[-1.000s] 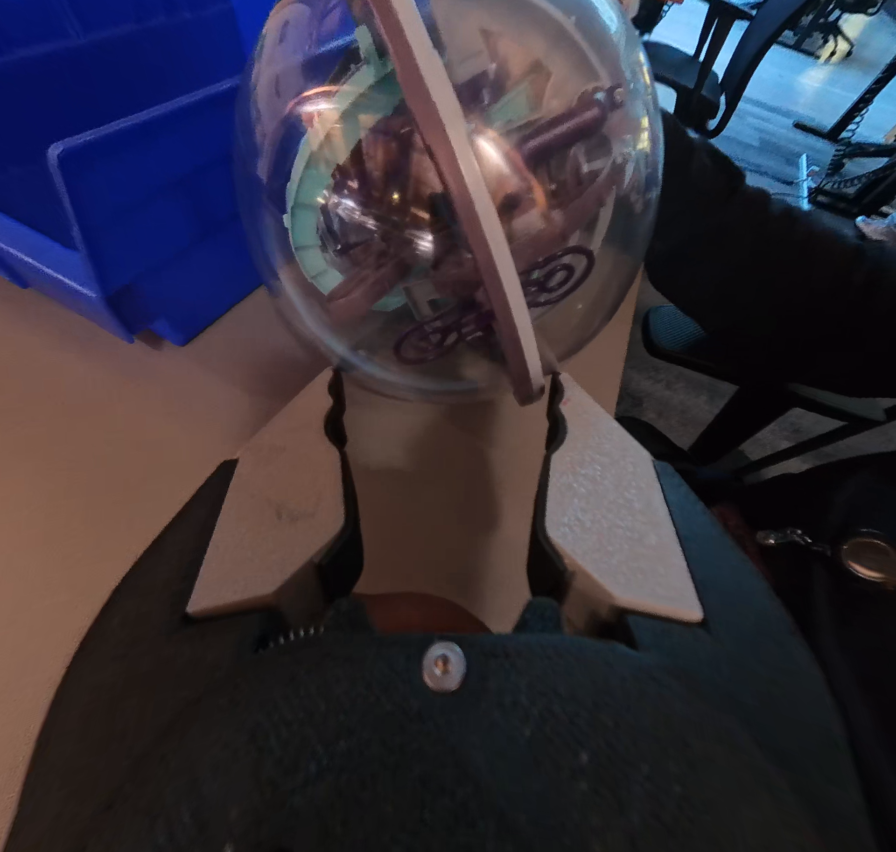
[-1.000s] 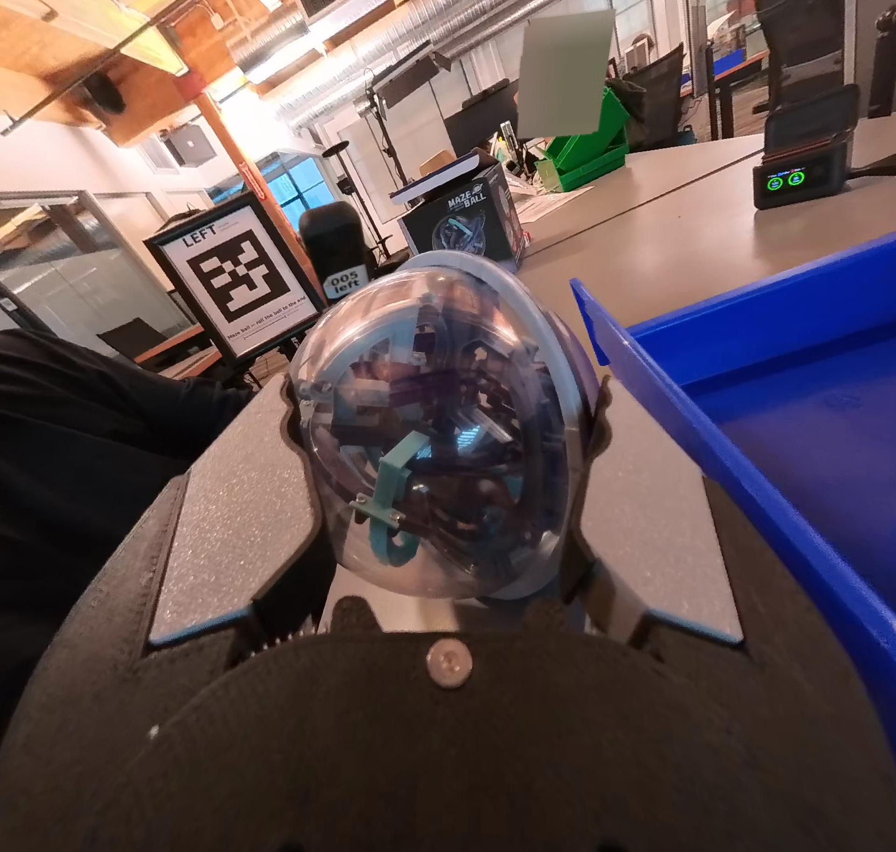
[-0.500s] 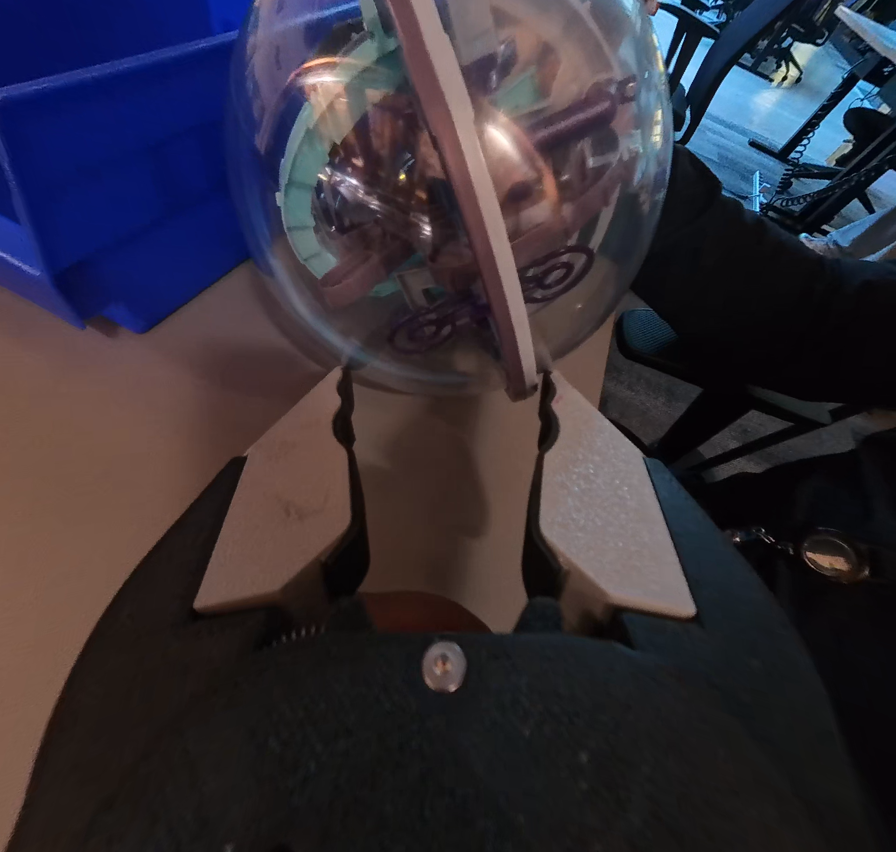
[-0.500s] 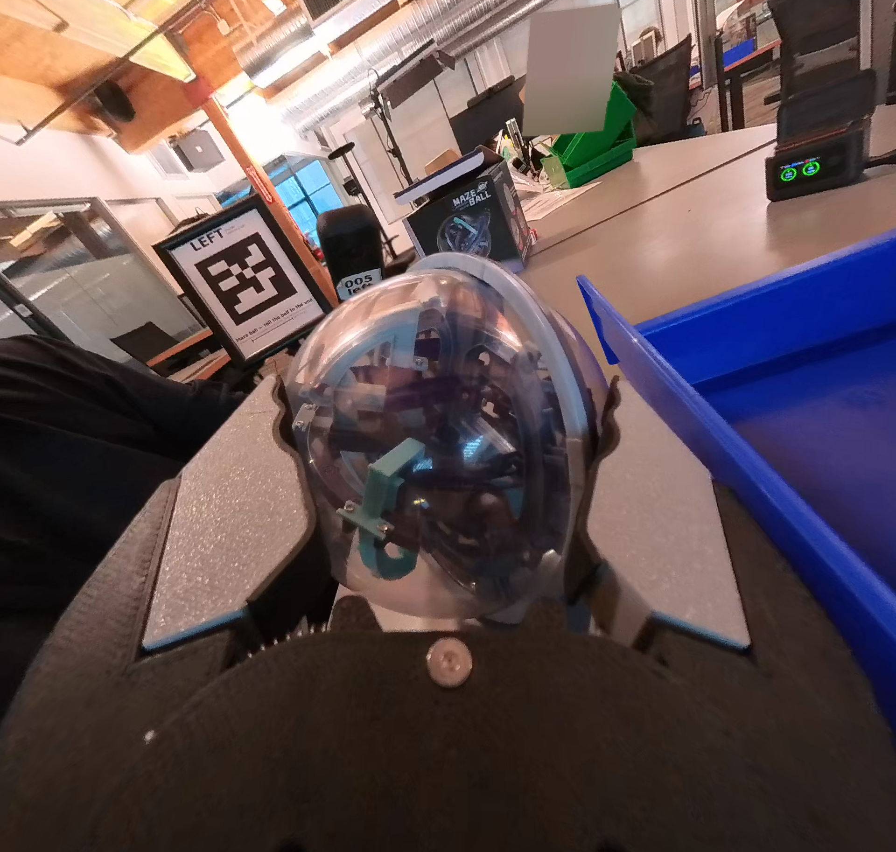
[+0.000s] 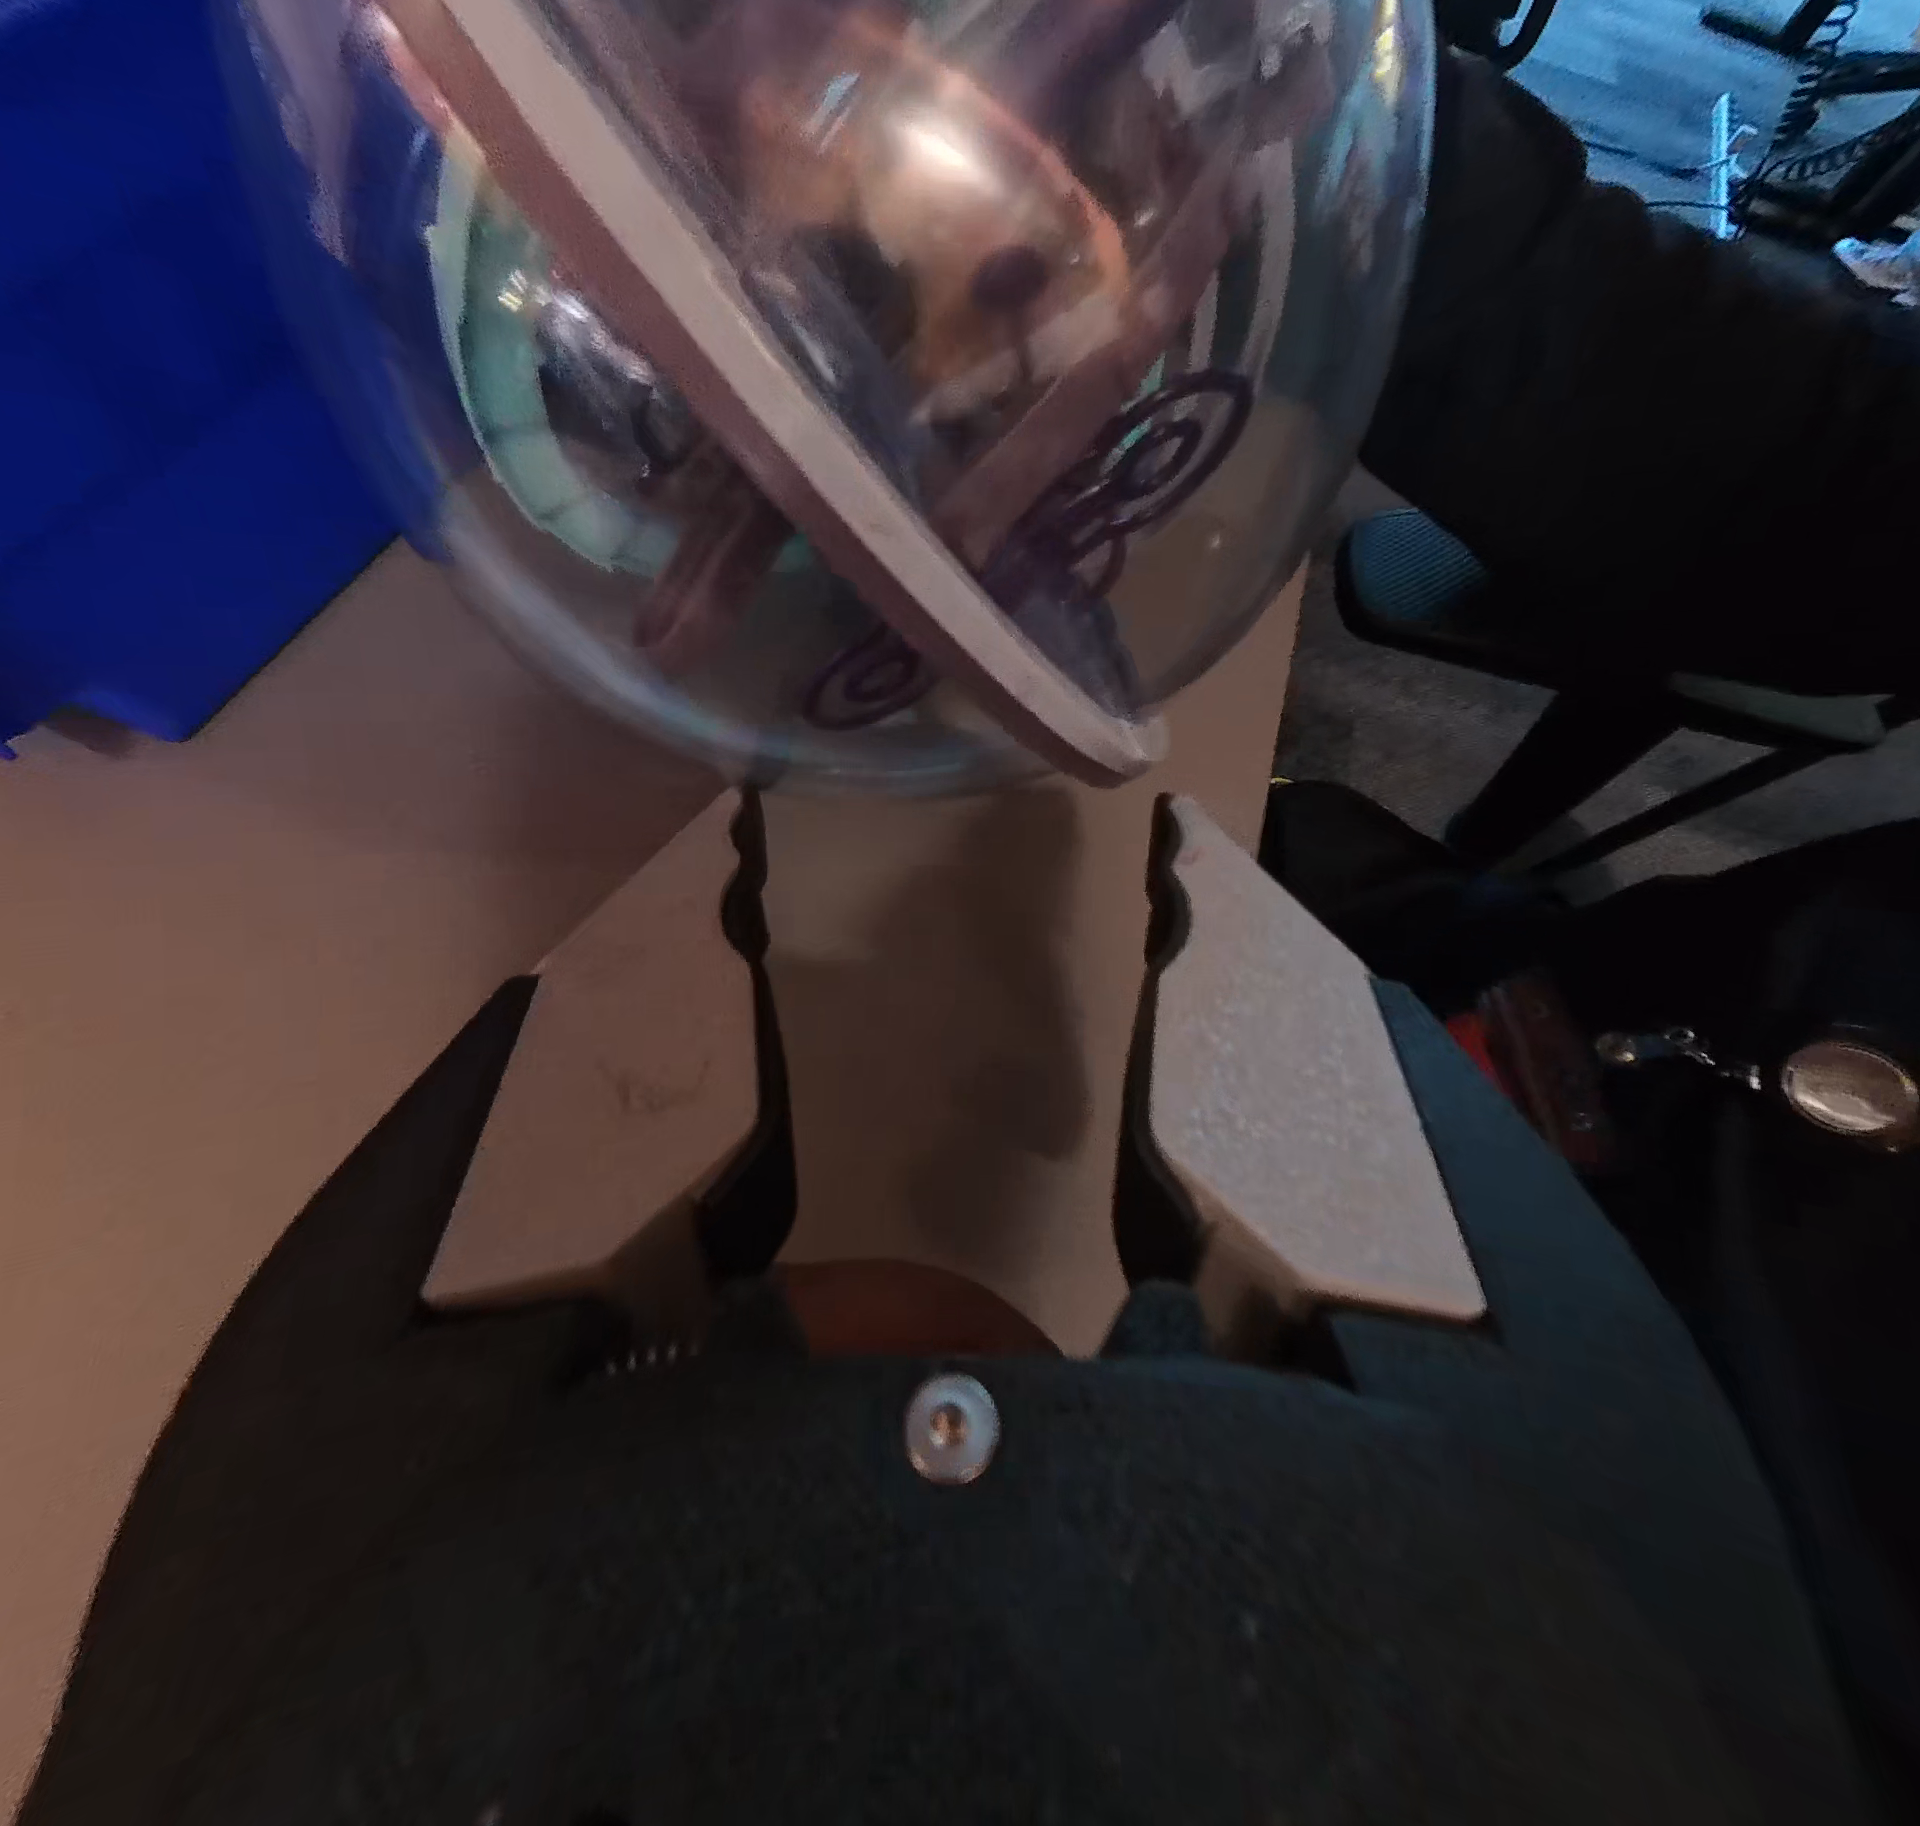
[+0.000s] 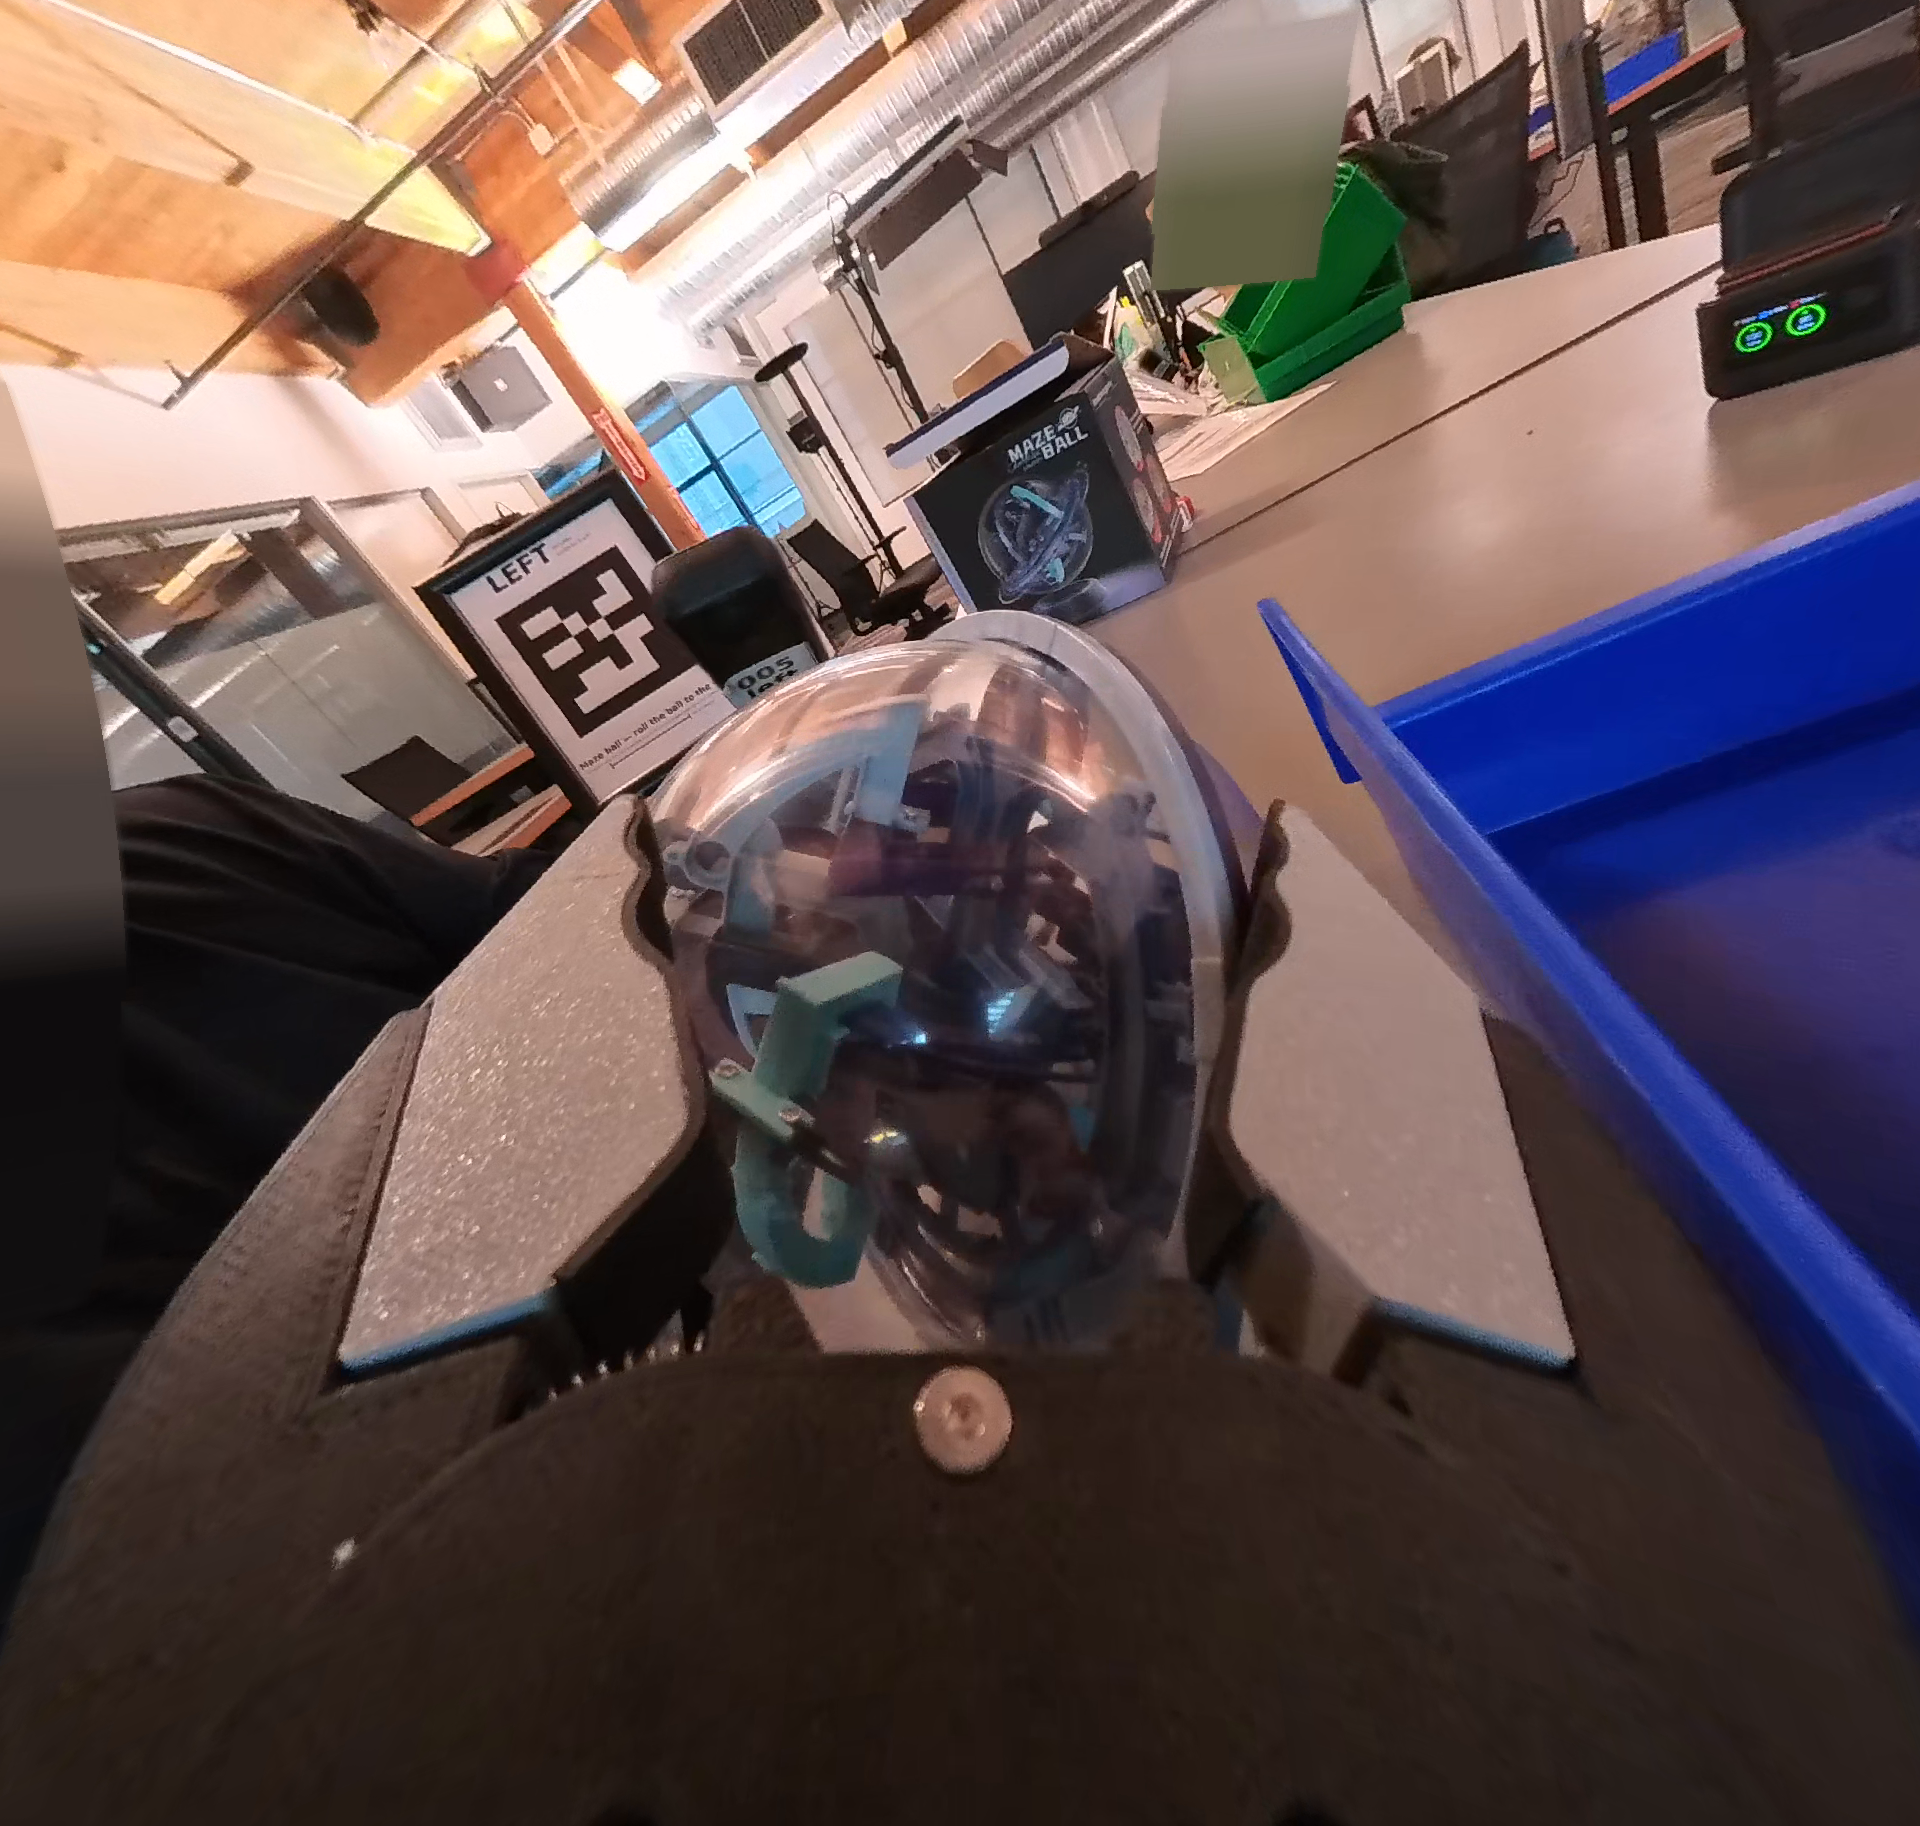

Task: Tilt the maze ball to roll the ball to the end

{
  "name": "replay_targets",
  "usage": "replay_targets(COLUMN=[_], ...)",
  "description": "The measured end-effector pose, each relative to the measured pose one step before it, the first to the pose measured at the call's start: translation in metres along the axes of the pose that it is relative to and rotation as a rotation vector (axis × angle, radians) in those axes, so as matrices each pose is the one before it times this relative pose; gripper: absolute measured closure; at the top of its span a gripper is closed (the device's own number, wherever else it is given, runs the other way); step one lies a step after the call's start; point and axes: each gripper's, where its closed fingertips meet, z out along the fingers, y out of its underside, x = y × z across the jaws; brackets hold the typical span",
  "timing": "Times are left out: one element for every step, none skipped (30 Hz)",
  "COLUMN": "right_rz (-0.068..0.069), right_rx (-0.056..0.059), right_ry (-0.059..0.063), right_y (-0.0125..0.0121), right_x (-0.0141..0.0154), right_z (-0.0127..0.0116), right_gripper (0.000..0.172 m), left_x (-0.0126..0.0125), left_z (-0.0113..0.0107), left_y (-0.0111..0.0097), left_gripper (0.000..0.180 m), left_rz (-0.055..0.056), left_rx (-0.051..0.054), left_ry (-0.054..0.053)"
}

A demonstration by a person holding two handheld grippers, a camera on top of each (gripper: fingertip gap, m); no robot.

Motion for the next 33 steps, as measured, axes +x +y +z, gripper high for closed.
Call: replay_targets(right_rz=[0.0034,0.0040,0.0050,0.0066,0.0055,0.0032,0.0020,0.0020,0.0047,0.0070,0.0085,0.0093,0.0045,-0.0046,-0.0131,-0.0139,-0.0102,-0.0038,0.0003,-0.0004,-0.0021,-0.0020,0.0000,0.0016,0.0031,0.0061,0.0114,0.0135,0.0058,-0.0066,-0.0157,-0.0131,-0.0023], right_rx=[0.0018,0.0021,0.0025,0.0026,0.0024,0.0022,0.0025,0.0033,0.0056,0.0091,0.0102,0.0084,0.0032,-0.0036,-0.0092,-0.0046,-0.0002,-0.0016,-0.0014,-0.0016,-0.0003,0.0002,-0.0003,0.0009,0.0026,0.0049,0.0068,0.0080,0.0089,0.0066,0.0011,-0.0026,-0.0014], right_ry=[-0.0002,0.0001,0.0010,0.0004,-0.0006,-0.0017,-0.0030,-0.0027,-0.0021,-0.0017,-0.0002,-0.0013,0.0001,0.0071,0.0149,0.0104,0.0008,-0.0036,-0.0026,0.0010,0.0025,0.0016,-0.0004,-0.0019,-0.0035,-0.0051,-0.0067,-0.0081,-0.0065,-0.0032,-0.0016,-0.0016,-0.0021], right_y=[-0.00008,-0.00013,-0.00002,-0.00017,-0.00016,0.00002,0.00005,-0.00007,-0.00055,-0.00130,-0.00186,-0.00158,-0.00099,0.00004,0.00096,0.00050,-0.00011,0.00020,-0.00011,-0.00009,-0.00021,-0.00027,-0.00009,-0.00024,-0.00045,-0.00087,-0.00125,-0.00139,-0.00145,-0.00114,-0.00040,0.00027,0.00007], right_x=[0.00040,0.00057,0.00088,0.00070,0.00047,0.00024,-0.00015,0.00005,0.00011,0.00027,0.00039,0.00028,0.00022,0.00084,0.00162,0.00073,-0.00054,-0.00085,-0.00041,0.00007,0.00010,0.00015,-0.00005,-0.00020,-0.00042,-0.00041,-0.00045,-0.00033,-0.00035,-0.00092,-0.00128,-0.00121,-0.00047], right_z=[-0.00013,-0.00025,-0.00054,-0.00059,-0.00060,-0.00047,-0.00031,-0.00040,-0.00073,-0.00113,-0.00123,-0.00129,-0.00103,-0.00060,0.00001,0.00038,0.00068,0.00040,0.00008,-0.00029,-0.00020,-0.00017,-0.00008,0.00000,-0.00010,-0.00037,-0.00104,-0.00178,-0.00198,-0.00146,-0.00018,0.00067,0.00073], right_gripper=[0.062,0.062,0.062,0.062,0.062,0.062,0.062,0.062,0.061,0.061,0.061,0.061,0.062,0.062,0.064,0.064,0.064,0.065,0.065,0.066,0.066,0.066,0.067,0.068,0.071,0.075,0.080,0.086,0.092,0.096,0.098,0.098,0.097], left_x=[-0.00088,-0.00136,-0.00127,-0.00022,-0.00017,0.00017,0.00037,0.00010,-0.00018,-0.00050,-0.00121,-0.00057,-0.00029,-0.00045,-0.00115,-0.00096,0.00026,0.00006,-0.00015,0.00050,0.00030,0.00071,0.00120,0.00068,0.00090,0.00111,-0.00059,-0.00138,-0.00074,-0.00248,-0.00374,-0.00330,0.00015], left_z=[-0.00013,-0.00033,-0.00036,-0.00022,-0.00004,-0.00002,0.00007,-0.00003,-0.00043,-0.00089,-0.00114,-0.00128,-0.00107,-0.00080,-0.00054,-0.00083,-0.00227,-0.00297,-0.00319,-0.00348,-0.00377,-0.00399,-0.00421,-0.00407,-0.00337,-0.00181,-0.00032,0.00013,-0.00006,0.00001,0.00093,0.00193,0.00244], left_y=[-0.00034,-0.00099,-0.00107,-0.00092,-0.00067,-0.00052,-0.00028,-0.00059,-0.00138,-0.00268,-0.00405,-0.00379,-0.00251,-0.00039,0.00189,0.00123,-0.00198,-0.00233,-0.00303,-0.00319,-0.00365,-0.00397,-0.00482,-0.00614,-0.00709,-0.00645,-0.00378,-0.00078,0.00023,0.00087,0.00260,0.00487,0.00555], left_gripper=[0.110,0.113,0.115,0.115,0.115,0.115,0.115,0.115,0.115,0.115,0.113,0.111,0.110,0.111,0.114,0.114,0.112,0.111,0.113,0.114,0.118,0.123,0.128,0.136,0.146,0.155,0.162,0.168,0.169,0.163,0.152,0.141,0.129], left_rz=[-0.0090,-0.0121,-0.0108,-0.0043,0.0024,0.0051,0.0055,0.0033,0.0014,-0.0031,-0.0048,-0.0001,-0.0008,0.0001,0.0059,0.0094,0.0030,-0.0043,-0.0083,-0.0085,-0.0066,-0.0045,-0.0056,-0.0116,-0.0202,-0.0319,-0.0409,-0.0330,-0.0224,-0.0209,-0.0145,-0.0039,0.0073], left_rx=[0.0032,0.0066,0.0075,0.0056,0.0040,0.0025,0.0008,0.0027,0.0097,0.0181,0.0260,0.0240,0.0159,0.0013,-0.0133,-0.0092,0.0086,0.0100,0.0139,0.0169,0.0204,0.0221,0.0261,0.0342,0.0420,0.0417,0.0289,0.0138,0.0081,0.0037,-0.0111,-0.0274,-0.0308], left_ry=[0.0000,-0.0015,-0.0015,0.0022,-0.0019,-0.0033,-0.0025,-0.0031,-0.0022,-0.0015,-0.0044,0.0000,0.0018,0.0001,-0.0054,-0.0067,0.0001,0.0043,0.0062,0.0109,0.0096,0.0126,0.0155,0.0132,0.0158,0.0182,0.0102,0.0081,0.0120,-0.0027,-0.0145,-0.0161,0.0005])
